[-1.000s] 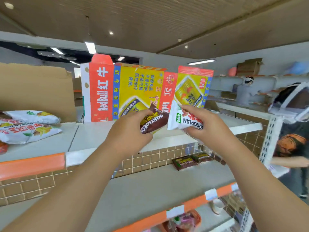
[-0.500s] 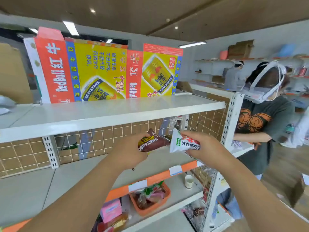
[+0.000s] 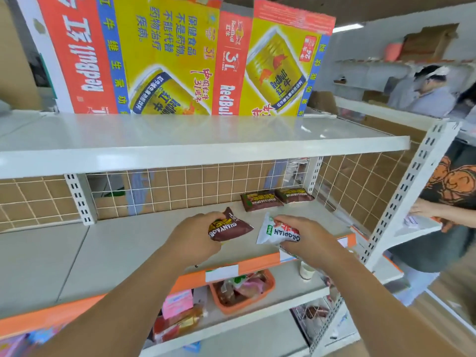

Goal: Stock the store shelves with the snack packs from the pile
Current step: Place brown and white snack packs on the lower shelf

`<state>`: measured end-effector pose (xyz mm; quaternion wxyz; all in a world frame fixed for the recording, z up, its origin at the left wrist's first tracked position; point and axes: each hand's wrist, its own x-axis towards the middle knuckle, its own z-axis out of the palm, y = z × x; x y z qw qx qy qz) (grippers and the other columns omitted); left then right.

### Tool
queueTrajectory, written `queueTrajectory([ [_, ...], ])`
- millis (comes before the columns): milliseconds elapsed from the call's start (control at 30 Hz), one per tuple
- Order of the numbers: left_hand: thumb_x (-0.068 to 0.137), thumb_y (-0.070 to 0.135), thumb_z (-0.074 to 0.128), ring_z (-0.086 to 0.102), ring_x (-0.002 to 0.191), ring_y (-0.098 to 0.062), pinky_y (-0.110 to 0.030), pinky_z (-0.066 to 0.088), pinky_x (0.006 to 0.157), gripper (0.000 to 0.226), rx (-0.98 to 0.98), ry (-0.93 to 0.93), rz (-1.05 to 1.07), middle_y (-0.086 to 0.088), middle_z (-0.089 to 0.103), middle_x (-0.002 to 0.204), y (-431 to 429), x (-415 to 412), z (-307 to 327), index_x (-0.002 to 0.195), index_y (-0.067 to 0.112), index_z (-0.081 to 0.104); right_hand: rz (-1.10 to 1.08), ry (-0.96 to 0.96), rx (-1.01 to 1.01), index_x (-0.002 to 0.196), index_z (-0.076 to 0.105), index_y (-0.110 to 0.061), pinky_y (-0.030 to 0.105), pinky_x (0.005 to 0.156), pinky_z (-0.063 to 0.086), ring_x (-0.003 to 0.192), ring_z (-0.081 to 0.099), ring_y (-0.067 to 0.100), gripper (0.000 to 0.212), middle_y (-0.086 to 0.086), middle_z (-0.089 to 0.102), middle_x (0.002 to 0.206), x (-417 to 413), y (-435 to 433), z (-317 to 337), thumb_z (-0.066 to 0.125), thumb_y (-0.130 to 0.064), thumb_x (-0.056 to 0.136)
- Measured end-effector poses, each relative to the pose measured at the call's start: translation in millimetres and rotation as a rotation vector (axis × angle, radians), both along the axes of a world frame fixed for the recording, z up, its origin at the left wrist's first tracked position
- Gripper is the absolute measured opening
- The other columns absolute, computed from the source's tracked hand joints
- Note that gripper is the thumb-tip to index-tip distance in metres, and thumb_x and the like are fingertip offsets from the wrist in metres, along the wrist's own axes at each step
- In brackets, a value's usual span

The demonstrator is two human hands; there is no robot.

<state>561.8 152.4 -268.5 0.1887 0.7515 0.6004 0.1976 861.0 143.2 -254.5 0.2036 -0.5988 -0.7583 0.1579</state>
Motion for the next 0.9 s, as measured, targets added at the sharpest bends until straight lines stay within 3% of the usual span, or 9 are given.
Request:
queueTrajectory([
  [167,0.065,0.036,0.051,0.059,0.112,-0.021,-0.033,0.05,0.091,0.078,-0.032,0.091,0.028,0.007,0.062,0.123,23,-1,-37,0.142,0.044,0.045,0.031,-0.048,-0.059,0.139,0.053,-0.043,0.033,0.09,0.051,0.106,0.061,0.013,0.065,-0.007,0.064,0.122,-12,46,-27,0.074,-0.025,0.08],
  [333,0.077,0.041,0.057,0.057,0.113,-0.017,-0.038,0.044,0.093,0.067,-0.053,0.284,0.098,0.015,0.06,0.122,37,3,-80,0.142,0.047,0.042,0.126,-0.173,-0.082,0.142,0.046,-0.046,0.04,0.096,0.049,0.114,0.056,0.022,0.066,-0.001,0.059,0.122,-31,104,-56,0.069,-0.028,0.083],
  [467,0.074,0.03,0.053,0.056,0.113,-0.018,-0.046,0.038,0.09,0.059,0.028,0.391,0.244,0.019,0.06,0.128,36,6,-121,0.131,0.047,0.049,0.235,-0.325,-0.032,0.145,0.039,-0.048,0.043,0.094,0.046,0.114,0.054,0.028,0.066,0.0,0.055,0.125,-58,148,-84,0.061,-0.024,0.088],
  [533,0.074,0.033,0.049,0.056,0.119,-0.022,-0.054,0.04,0.095,0.058,0.09,0.409,0.305,0.015,0.059,0.133,28,10,-141,0.131,0.044,0.05,0.297,-0.421,-0.037,0.147,0.029,-0.051,0.046,0.099,0.041,0.124,0.047,0.03,0.069,0.0,0.046,0.14,-69,155,-107,0.057,-0.026,0.089],
  [633,0.079,0.04,0.045,0.054,0.123,-0.028,-0.059,0.038,0.101,0.056,0.166,0.446,0.343,0.007,0.058,0.137,20,18,-152,0.133,0.037,0.055,0.338,-0.509,-0.014,0.153,0.008,-0.047,0.057,0.112,0.027,0.145,0.022,0.036,0.076,0.005,0.019,0.163,-69,148,-142,0.053,-0.043,0.092],
  [767,0.083,0.05,0.05,0.052,0.127,-0.027,-0.056,0.035,0.105,0.054,0.159,0.465,0.379,0.006,0.058,0.139,20,20,-153,0.135,0.039,0.054,0.329,-0.436,0.073,0.154,0.001,-0.047,0.059,0.118,0.016,0.151,0.006,0.038,0.069,0.005,0.007,0.167,-62,142,-157,0.041,-0.044,0.099],
  [900,0.086,0.044,0.046,0.052,0.126,-0.026,-0.054,0.036,0.102,0.053,0.155,0.478,0.399,0.006,0.056,0.141,25,13,-152,0.139,0.04,0.052,0.329,-0.415,0.103,0.155,0.003,-0.046,0.059,0.119,0.012,0.152,0.004,0.04,0.067,0.006,0.006,0.167,-68,141,-161,0.04,-0.041,0.099],
])
